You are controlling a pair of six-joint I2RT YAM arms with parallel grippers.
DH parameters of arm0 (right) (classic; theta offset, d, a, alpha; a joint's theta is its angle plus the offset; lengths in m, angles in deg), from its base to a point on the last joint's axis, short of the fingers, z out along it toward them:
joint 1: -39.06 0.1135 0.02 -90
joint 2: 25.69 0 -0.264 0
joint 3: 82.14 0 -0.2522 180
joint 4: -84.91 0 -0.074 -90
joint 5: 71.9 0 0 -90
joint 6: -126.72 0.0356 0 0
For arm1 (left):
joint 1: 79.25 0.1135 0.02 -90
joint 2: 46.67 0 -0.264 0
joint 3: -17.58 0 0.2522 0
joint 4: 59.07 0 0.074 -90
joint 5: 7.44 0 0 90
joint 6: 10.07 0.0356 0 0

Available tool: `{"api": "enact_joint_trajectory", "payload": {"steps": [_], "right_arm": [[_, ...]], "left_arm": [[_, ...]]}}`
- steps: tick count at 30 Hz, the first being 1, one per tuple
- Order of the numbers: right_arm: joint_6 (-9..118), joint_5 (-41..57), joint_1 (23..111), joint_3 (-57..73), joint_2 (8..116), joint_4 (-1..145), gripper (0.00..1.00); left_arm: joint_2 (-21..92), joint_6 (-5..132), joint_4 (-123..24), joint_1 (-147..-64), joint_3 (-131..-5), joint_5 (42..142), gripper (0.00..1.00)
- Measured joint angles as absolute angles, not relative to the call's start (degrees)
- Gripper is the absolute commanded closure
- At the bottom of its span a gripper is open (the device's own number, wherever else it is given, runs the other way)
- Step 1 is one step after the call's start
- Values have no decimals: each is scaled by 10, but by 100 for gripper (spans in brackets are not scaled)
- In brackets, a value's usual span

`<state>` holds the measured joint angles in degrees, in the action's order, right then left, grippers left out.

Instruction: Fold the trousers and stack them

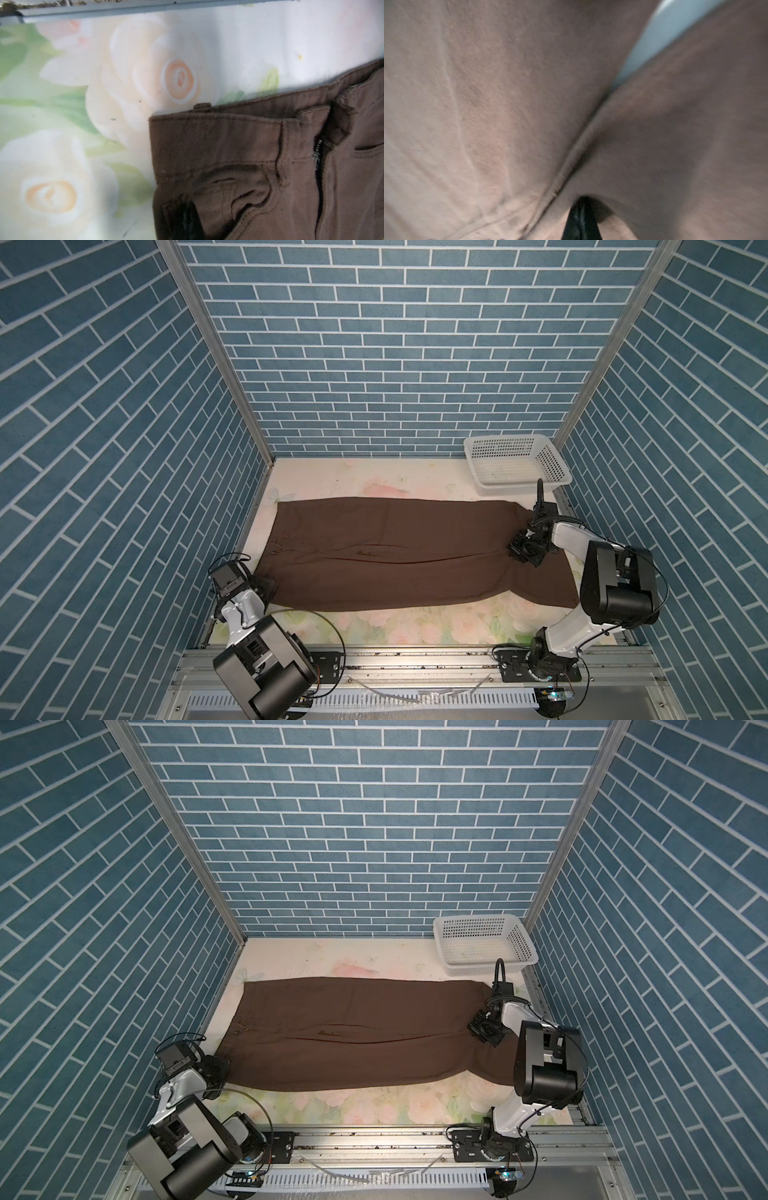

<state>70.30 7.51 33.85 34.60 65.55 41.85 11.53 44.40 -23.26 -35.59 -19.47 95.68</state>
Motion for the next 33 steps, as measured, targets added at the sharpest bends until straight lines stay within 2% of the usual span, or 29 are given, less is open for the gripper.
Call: {"api": "enact_joint_trajectory", "payload": {"steps": [3, 7, 10, 13, 17, 24, 26, 28, 30, 33], "right_arm": [[696, 123, 316, 349, 607, 407, 100], [697, 159, 279, 341, 551, 412, 98], [696, 164, 265, 317, 570, 420, 100], [697, 151, 265, 304, 618, 436, 100], [696, 132, 265, 304, 679, 451, 98], [699, 88, 265, 301, 709, 497, 97], [700, 79, 265, 299, 709, 511, 90], [709, 72, 265, 299, 709, 531, 77], [716, 67, 265, 299, 709, 547, 69], [724, 65, 266, 299, 712, 569, 64]], "left_arm": [[39, 444, -192, -356, -202, 957, 100], [14, 437, -161, -360, -250, 971, 72], [34, 429, -165, -385, -267, 971, 62], [69, 412, -169, -445, -276, 959, 50], [130, 393, -184, -524, -293, 937, 47], [273, 376, -231, -631, -378, 902, 51], [302, 373, -250, -647, -392, 901, 49], [334, 370, -267, -664, -402, 900, 47], [361, 369, -280, -676, -405, 901, 46], [398, 368, -296, -684, -406, 901, 46]]}}
